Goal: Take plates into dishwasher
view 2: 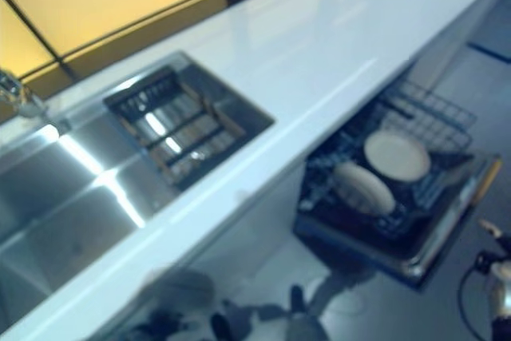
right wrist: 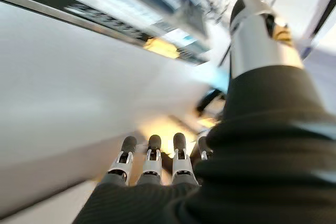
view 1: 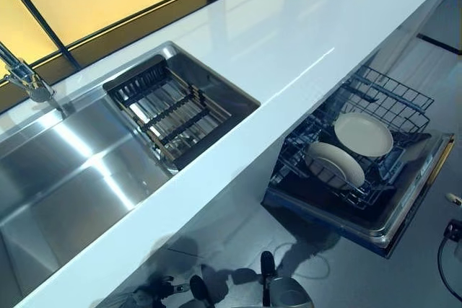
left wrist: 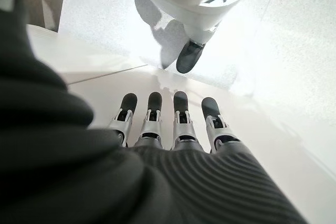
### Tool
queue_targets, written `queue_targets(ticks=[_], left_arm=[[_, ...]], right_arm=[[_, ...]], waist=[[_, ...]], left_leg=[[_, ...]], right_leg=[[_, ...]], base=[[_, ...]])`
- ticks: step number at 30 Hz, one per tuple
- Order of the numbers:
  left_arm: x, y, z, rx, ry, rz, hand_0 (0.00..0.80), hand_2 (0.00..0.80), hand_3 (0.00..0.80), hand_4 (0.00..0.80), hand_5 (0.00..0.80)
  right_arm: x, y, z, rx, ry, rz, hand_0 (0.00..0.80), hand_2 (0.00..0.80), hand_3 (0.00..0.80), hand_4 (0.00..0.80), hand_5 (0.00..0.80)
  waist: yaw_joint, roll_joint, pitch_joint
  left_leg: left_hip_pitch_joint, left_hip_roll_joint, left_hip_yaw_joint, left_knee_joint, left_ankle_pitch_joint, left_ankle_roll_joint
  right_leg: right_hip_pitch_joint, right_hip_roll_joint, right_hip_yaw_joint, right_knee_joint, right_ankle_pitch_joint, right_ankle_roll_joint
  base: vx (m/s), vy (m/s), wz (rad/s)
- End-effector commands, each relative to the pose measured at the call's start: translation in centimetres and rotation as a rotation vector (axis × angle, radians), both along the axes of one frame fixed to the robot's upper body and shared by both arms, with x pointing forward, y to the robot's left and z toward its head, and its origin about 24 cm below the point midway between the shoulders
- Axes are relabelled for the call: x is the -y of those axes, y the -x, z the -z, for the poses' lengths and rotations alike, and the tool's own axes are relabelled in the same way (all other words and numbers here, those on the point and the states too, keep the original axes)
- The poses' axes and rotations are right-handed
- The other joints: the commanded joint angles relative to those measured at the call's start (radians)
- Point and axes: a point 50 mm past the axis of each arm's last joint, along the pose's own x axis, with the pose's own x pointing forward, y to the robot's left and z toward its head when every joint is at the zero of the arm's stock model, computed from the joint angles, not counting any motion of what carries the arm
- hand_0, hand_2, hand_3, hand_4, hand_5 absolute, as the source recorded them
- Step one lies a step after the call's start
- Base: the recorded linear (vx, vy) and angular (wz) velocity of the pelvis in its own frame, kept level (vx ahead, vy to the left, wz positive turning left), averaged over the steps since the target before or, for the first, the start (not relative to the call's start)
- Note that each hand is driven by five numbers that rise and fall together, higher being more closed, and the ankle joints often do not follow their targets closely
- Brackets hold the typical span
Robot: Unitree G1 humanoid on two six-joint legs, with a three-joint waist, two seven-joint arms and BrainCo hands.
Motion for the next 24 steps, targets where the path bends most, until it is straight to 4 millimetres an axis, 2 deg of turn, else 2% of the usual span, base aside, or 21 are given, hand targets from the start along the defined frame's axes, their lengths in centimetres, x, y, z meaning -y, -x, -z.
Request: queue_targets(ticks=[1, 5, 6, 9, 11, 14, 19, 24], left_arm=[[-1.5, -4.9, -2.0, 0.158, -0.050, -0.018, 0.000, 0.000, 0.000, 0.000, 0.000], [-1.0, -5.4, -2.0, 0.172, -0.036, -0.014, 0.000, 0.000, 0.000, 0.000, 0.000], [-0.9, -5.4, -2.0, 0.173, -0.034, -0.014, 0.000, 0.000, 0.000, 0.000, 0.000], [-0.2, -6.1, -2.2, 0.193, -0.010, -0.012, 0.000, 0.000, 0.000, 0.000, 0.000], [0.2, -6.4, -2.3, 0.201, 0.000, -0.011, 0.000, 0.000, 0.000, 0.000, 0.000], [1.0, -7.1, -2.6, 0.230, 0.029, -0.004, 0.000, 0.000, 0.000, 0.000, 0.000], [1.4, -7.7, -3.1, 0.263, 0.059, 0.004, 0.000, 0.000, 0.000, 0.000, 0.000], [1.7, -7.3, -3.0, 0.262, 0.079, 0.022, 0.000, 0.000, 0.000, 0.000, 0.000]], right_arm=[[0.7, 0.1, -0.3, 0.128, -0.030, 0.127, 0.000, 0.000, 0.000, 0.000, 0.000], [1.0, 2.6, 2.0, 0.113, -0.101, 0.257, 0.000, 0.000, 0.000, 0.000, 0.000], [1.0, 2.7, 2.0, 0.116, -0.104, 0.262, 0.000, 0.000, 0.000, 0.000, 0.000], [1.2, 3.7, 2.9, 0.119, -0.151, 0.277, 0.000, 0.000, 0.000, 0.000, 0.000], [1.0, 3.6, 3.2, 0.124, -0.168, 0.260, 0.000, 0.000, 0.000, 0.000, 0.000], [0.1, 2.3, 3.9, 0.162, -0.196, 0.173, 0.000, 0.000, 0.000, 0.000, 0.000], [-1.4, 0.1, 4.1, 0.232, -0.197, 0.064, 0.000, 0.000, 0.000, 0.000, 0.000], [-2.5, -2.0, 3.8, 0.264, -0.178, -0.040, 0.000, 0.000, 0.000, 0.000, 0.000]], waist=[[-0.013, -0.005, 0.017], [-0.017, 0.036, 0.028], [-0.017, 0.038, 0.029], [-0.019, 0.081, 0.043], [-0.018, 0.098, 0.052], [-0.015, 0.143, 0.080], [-0.006, 0.191, 0.120], [0.011, 0.219, 0.138]], left_leg=[[0.099, 0.027, 0.032, 0.005, -0.072, -0.033], [0.092, 0.019, 0.020, 0.008, -0.066, -0.034], [0.091, 0.019, 0.019, 0.007, -0.065, -0.034], [0.079, 0.009, 0.005, 0.008, -0.057, -0.037], [0.071, 0.004, -0.002, 0.008, -0.053, -0.038], [0.044, -0.009, -0.016, 0.011, -0.041, -0.040], [0.010, -0.030, -0.031, 0.009, -0.029, -0.038], [-0.015, -0.045, -0.043, 0.006, -0.021, -0.036]], right_leg=[[0.021, -0.021, -0.027, 0.081, -0.112, 0.041], [0.006, -0.031, -0.024, 0.108, -0.127, 0.037], [0.005, -0.031, -0.024, 0.110, -0.127, 0.037], [-0.010, -0.043, -0.024, 0.125, -0.137, 0.034], [-0.018, -0.047, -0.024, 0.129, -0.140, 0.032], [-0.045, -0.062, -0.025, 0.138, -0.143, 0.028], [-0.070, -0.072, -0.026, 0.137, -0.141, 0.026], [-0.077, -0.074, -0.033, 0.121, -0.135, 0.026]], base=[[0.000, 0.000, 0.00], [0.000, 0.000, 0.00], [0.000, 0.000, 0.00], [-0.036, 0.042, 0.01], [-0.069, 0.035, 0.03], [-0.108, 0.029, 0.02], [-0.099, -0.006, 0.01], [-0.050, -0.013, -0.04]])
